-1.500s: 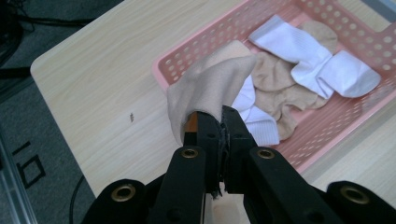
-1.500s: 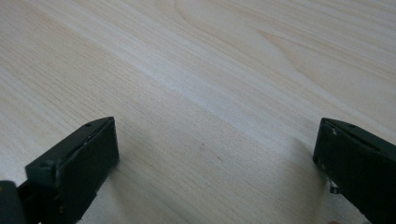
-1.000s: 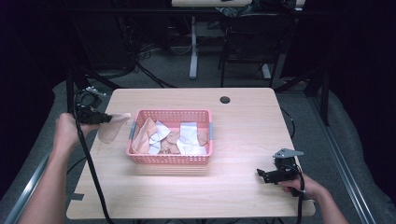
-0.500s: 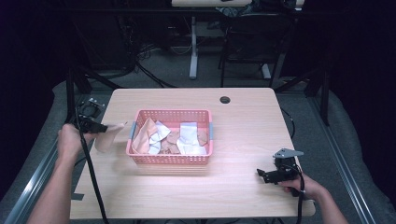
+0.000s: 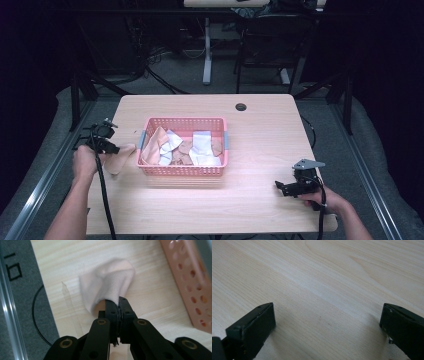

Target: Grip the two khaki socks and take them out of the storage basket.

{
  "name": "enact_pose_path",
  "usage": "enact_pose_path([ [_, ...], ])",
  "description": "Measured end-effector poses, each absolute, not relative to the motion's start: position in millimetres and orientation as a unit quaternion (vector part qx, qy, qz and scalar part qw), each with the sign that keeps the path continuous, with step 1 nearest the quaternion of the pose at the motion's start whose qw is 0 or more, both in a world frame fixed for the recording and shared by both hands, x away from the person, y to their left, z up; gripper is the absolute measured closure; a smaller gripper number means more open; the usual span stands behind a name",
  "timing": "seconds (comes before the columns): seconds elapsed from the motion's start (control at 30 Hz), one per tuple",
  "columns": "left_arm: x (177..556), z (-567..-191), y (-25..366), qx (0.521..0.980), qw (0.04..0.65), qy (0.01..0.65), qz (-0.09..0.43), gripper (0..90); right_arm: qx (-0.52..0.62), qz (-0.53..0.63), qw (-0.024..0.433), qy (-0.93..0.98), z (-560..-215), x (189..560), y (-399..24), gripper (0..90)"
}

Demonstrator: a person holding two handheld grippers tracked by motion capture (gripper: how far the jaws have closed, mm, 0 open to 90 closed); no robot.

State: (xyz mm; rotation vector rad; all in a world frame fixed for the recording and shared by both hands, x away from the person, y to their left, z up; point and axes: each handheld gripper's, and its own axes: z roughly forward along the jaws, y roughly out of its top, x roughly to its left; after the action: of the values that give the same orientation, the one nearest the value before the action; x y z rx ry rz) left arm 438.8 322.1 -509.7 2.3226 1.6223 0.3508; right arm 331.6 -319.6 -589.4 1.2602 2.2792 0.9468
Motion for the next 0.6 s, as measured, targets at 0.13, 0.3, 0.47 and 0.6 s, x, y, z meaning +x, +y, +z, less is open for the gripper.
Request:
enact_pose_path([
  [0.13,437,-520,328,0.799,0.142,0.574,0.112,87.2,0.447,0.336,0.184,0.809,-589,332,-320,0.0],
  [0.3,435,-519,331,0.795,0.148,0.579,0.107,72.7,0.447,0.336,0.184,0.808,-589,332,-320,0.0],
  [0.47,433,-503,330,0.79,0.158,0.581,0.116,51.1,0.447,0.336,0.184,0.808,-589,331,-320,0.0],
  [0.6,433,-485,325,0.791,0.17,0.573,0.128,42.9,0.447,0.337,0.183,0.808,-589,331,-320,0.0],
])
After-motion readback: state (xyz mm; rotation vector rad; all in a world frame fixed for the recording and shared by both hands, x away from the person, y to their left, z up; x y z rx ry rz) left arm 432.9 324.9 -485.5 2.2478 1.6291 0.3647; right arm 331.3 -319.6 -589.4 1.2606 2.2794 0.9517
